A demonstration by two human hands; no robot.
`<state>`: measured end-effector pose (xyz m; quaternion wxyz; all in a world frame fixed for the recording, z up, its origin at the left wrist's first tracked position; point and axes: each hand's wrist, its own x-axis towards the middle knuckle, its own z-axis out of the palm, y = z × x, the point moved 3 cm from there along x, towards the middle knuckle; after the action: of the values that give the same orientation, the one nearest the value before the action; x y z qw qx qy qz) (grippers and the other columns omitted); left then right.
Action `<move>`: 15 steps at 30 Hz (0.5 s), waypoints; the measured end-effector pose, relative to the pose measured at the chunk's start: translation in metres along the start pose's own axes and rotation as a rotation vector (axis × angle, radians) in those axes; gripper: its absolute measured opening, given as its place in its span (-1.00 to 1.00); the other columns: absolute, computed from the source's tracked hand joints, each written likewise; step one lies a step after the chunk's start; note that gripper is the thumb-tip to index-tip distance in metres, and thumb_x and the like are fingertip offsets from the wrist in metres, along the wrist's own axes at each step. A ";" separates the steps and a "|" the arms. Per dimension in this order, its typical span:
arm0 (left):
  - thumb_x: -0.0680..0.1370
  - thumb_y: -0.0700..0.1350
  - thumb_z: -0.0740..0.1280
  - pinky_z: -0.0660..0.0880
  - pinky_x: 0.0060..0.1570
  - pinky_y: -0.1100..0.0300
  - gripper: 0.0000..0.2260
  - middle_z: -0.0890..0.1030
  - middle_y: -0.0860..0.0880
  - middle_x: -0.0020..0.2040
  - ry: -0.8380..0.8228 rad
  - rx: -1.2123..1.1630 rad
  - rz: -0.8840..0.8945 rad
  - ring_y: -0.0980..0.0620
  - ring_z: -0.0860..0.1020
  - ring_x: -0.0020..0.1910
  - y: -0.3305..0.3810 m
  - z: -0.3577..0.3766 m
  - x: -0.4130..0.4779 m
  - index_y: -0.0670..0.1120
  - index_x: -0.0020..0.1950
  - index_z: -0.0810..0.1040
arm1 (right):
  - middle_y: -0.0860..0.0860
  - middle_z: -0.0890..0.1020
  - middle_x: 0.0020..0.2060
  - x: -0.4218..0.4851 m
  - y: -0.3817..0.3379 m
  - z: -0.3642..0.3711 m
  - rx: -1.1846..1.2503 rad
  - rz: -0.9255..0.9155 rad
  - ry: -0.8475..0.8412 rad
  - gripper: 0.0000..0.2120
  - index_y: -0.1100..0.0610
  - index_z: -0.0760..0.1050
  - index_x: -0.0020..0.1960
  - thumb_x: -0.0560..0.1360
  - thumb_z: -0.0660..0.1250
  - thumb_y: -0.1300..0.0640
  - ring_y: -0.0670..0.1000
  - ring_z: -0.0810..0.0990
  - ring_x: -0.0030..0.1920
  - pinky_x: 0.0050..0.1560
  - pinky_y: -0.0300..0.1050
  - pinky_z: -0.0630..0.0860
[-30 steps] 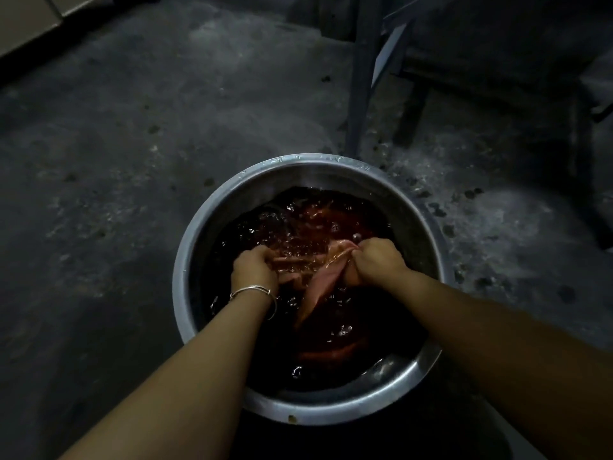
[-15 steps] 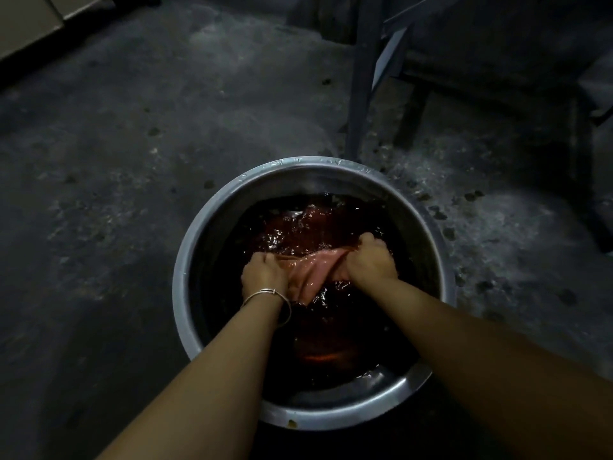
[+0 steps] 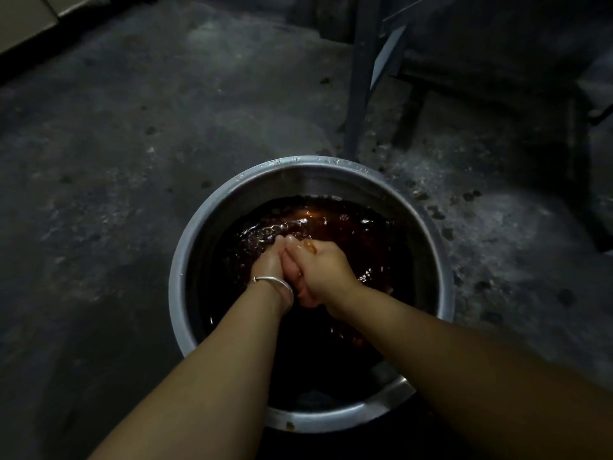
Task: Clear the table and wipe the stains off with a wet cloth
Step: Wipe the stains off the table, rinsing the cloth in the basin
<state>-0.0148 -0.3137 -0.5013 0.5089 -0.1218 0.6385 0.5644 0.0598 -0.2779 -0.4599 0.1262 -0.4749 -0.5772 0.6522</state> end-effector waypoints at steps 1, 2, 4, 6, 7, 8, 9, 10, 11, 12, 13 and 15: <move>0.56 0.04 0.23 0.47 -0.50 0.23 -0.69 0.55 -0.04 -0.42 0.008 0.027 -0.012 0.02 0.54 -0.46 0.001 0.001 0.000 -0.10 -0.30 0.49 | 0.07 0.55 -0.44 0.003 -0.004 0.001 -0.093 -0.030 0.036 -0.60 0.07 0.43 -0.42 0.54 0.23 -0.08 0.08 0.56 -0.41 -0.40 -0.13 0.52; 0.57 0.05 0.21 0.47 -0.55 0.25 -0.68 0.56 -0.04 -0.46 0.016 0.028 -0.012 0.02 0.53 -0.48 0.003 0.002 -0.003 -0.11 -0.28 0.50 | 0.10 0.60 -0.35 0.007 -0.007 0.000 -0.202 -0.060 0.068 -0.61 0.07 0.47 -0.39 0.55 0.19 -0.08 0.11 0.61 -0.28 -0.23 -0.07 0.57; 0.59 0.07 0.16 0.44 -0.64 0.31 -0.64 0.54 -0.03 -0.58 0.041 0.034 0.039 0.04 0.51 -0.54 0.007 0.007 -0.009 -0.17 -0.21 0.52 | 0.15 0.65 -0.16 0.015 -0.012 -0.003 -0.406 -0.101 0.121 -0.60 0.14 0.56 -0.22 0.57 0.13 -0.11 0.17 0.62 -0.06 0.03 0.01 0.55; 0.60 0.09 0.11 0.40 -0.62 0.31 -0.57 0.49 -0.05 -0.63 -0.001 0.072 0.077 0.02 0.47 -0.58 0.008 0.013 -0.019 -0.23 -0.14 0.53 | 0.17 0.63 -0.01 0.022 -0.012 -0.012 -0.586 -0.086 0.149 -0.59 0.15 0.56 -0.02 0.58 0.09 -0.13 0.22 0.57 0.07 0.09 0.00 0.50; 0.61 0.09 0.09 0.39 -0.57 0.28 -0.57 0.49 -0.07 -0.61 -0.023 0.090 0.072 0.00 0.46 -0.55 0.007 0.016 -0.026 -0.22 -0.15 0.53 | 0.18 0.61 0.06 0.024 -0.010 -0.017 -0.696 -0.080 0.139 -0.59 0.15 0.53 0.06 0.58 0.07 -0.13 0.24 0.54 0.11 0.10 0.01 0.45; 0.62 0.07 0.07 0.39 -0.54 0.24 -0.58 0.50 -0.09 -0.54 -0.045 0.102 0.082 -0.01 0.47 -0.51 0.007 0.018 -0.029 -0.20 -0.17 0.51 | 0.19 0.58 0.11 0.026 -0.007 -0.022 -0.807 -0.078 0.118 -0.59 0.15 0.48 0.13 0.59 0.05 -0.13 0.26 0.52 0.14 0.09 0.01 0.42; 0.62 0.05 0.06 0.42 -0.50 0.22 -0.60 0.52 -0.10 -0.44 -0.023 0.117 0.092 -0.01 0.51 -0.48 0.006 0.019 -0.030 -0.19 -0.19 0.50 | 0.20 0.56 0.14 0.029 -0.004 -0.027 -0.897 -0.073 0.104 -0.60 0.14 0.41 0.19 0.59 0.05 -0.14 0.26 0.51 0.16 0.08 0.02 0.41; 0.61 0.04 0.09 0.48 -0.42 0.21 -0.61 0.56 -0.15 -0.33 0.011 0.151 0.136 -0.01 0.57 -0.39 0.008 0.016 -0.027 -0.20 -0.19 0.50 | 0.21 0.53 0.17 0.032 -0.001 -0.034 -0.953 -0.056 0.123 -0.59 0.13 0.34 0.23 0.58 0.07 -0.15 0.26 0.50 0.18 0.08 0.03 0.41; 0.58 0.07 0.16 0.53 -0.24 0.19 -0.64 0.59 -0.20 -0.21 0.079 0.182 0.203 -0.05 0.61 -0.24 0.009 0.011 -0.020 -0.19 -0.18 0.52 | 0.20 0.48 0.22 0.036 0.003 -0.043 -0.975 -0.023 0.162 -0.56 0.12 0.30 0.26 0.56 0.10 -0.18 0.26 0.47 0.21 0.10 0.05 0.41; 0.48 0.12 0.24 0.55 -0.02 0.06 -0.66 0.59 -0.23 -0.11 0.146 0.202 0.252 -0.13 0.61 -0.08 0.008 0.004 -0.013 -0.16 -0.18 0.53 | 0.20 0.40 0.28 0.039 0.006 -0.049 -0.973 0.022 0.212 -0.53 0.09 0.28 0.30 0.54 0.14 -0.19 0.25 0.42 0.26 0.14 0.09 0.41; 0.37 0.16 0.27 0.51 0.10 -0.07 -0.66 0.59 -0.23 -0.04 0.197 0.218 0.266 -0.19 0.58 0.00 0.003 0.000 -0.003 -0.13 -0.16 0.52 | 0.18 0.31 0.34 0.040 0.009 -0.053 -0.957 0.082 0.237 -0.50 0.06 0.27 0.35 0.52 0.16 -0.20 0.24 0.35 0.31 0.19 0.13 0.38; 0.37 0.14 0.27 0.48 0.15 -0.13 -0.71 0.51 -0.22 0.14 0.207 0.202 0.186 -0.22 0.54 0.08 -0.016 -0.006 0.021 -0.03 -0.05 0.44 | 0.17 0.23 0.39 0.038 0.019 -0.045 -0.779 0.193 0.200 -0.51 -0.02 0.25 0.41 0.53 0.21 -0.12 0.23 0.30 0.35 0.26 0.13 0.38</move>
<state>-0.0155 -0.3149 -0.5284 0.3954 -0.0678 0.7496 0.5265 0.0813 -0.2281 -0.4892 -0.0693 -0.6002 -0.7185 0.3445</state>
